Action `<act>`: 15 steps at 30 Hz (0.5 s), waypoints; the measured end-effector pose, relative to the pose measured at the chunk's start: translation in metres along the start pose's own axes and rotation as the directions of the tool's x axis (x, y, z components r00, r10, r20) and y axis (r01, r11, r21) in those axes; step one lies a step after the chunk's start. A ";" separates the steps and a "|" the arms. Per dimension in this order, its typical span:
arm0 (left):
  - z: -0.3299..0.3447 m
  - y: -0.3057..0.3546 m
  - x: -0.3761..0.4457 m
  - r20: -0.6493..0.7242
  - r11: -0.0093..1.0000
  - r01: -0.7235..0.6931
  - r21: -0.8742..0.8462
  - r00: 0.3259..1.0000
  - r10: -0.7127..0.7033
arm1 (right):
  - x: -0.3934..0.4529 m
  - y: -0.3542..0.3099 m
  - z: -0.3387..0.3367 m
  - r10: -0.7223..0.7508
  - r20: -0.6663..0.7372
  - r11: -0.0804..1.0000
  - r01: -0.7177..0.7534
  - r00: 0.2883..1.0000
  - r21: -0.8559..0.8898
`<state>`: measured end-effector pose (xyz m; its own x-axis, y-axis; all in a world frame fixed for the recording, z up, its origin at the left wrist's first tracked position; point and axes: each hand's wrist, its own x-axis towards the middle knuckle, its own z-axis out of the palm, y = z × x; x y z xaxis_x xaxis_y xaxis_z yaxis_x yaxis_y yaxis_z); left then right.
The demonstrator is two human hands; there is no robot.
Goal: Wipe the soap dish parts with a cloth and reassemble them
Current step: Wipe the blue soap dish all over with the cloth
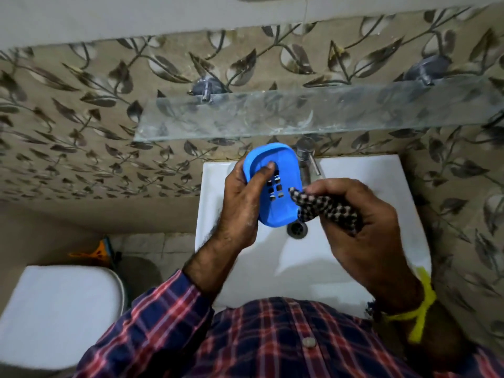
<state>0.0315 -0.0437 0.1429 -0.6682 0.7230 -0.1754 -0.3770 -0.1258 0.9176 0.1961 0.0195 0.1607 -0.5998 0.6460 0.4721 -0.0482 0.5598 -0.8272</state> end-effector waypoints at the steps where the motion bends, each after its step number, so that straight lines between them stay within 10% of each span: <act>1: 0.001 0.000 0.000 0.012 1.000 -0.023 0.017 1.000 0.023 | 0.000 -0.002 0.006 -0.083 0.020 0.984 0.085 0.996 -0.159; 5: 0.008 -0.002 -0.001 0.055 0.994 -0.075 0.078 0.996 0.071 | -0.009 -0.007 0.035 -0.132 0.127 0.769 0.183 0.983 -0.613; 15: 0.007 -0.009 0.000 0.044 0.968 -0.179 0.177 0.984 0.173 | -0.013 -0.022 0.037 0.040 0.432 0.569 0.334 0.901 -0.751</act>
<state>0.0396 -0.0380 0.1368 -0.6944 0.7196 0.0024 -0.1319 -0.1305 0.9826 0.1758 -0.0201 0.1612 -0.8872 0.3808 0.2605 0.3721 0.9244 -0.0840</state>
